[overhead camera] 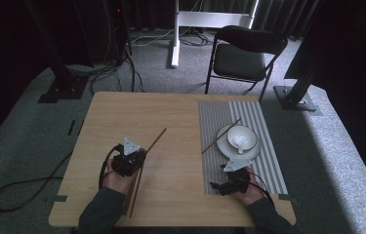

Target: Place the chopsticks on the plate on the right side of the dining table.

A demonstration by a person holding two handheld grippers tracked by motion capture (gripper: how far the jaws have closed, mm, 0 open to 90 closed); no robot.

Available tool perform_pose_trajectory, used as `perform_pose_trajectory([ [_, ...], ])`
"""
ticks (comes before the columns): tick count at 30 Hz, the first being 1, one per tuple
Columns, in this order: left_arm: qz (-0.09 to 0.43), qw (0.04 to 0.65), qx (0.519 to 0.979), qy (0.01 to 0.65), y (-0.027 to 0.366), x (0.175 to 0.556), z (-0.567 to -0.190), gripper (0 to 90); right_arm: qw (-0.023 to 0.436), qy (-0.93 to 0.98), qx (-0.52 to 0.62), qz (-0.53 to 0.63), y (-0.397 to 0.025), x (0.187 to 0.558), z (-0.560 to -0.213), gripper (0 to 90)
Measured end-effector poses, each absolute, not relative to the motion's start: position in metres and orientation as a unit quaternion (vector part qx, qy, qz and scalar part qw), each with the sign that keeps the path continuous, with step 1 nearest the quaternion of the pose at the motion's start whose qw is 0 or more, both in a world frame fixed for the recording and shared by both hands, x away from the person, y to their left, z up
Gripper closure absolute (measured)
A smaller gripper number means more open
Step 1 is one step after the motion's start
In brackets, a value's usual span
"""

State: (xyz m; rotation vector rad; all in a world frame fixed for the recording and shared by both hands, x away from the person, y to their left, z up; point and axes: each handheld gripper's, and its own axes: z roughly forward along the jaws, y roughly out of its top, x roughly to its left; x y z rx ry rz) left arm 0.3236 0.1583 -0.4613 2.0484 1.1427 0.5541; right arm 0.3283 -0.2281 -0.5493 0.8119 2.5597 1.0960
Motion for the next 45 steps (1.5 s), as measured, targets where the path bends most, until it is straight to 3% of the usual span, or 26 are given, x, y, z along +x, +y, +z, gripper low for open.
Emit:
perform_pose_trajectory([
  [45, 0.215, 0.394, 0.805, 0.388, 0.103, 0.364, -0.439, 84.4, 0.121, 0.876, 0.277, 0.375, -0.228, 0.328, -0.549, 12.4],
])
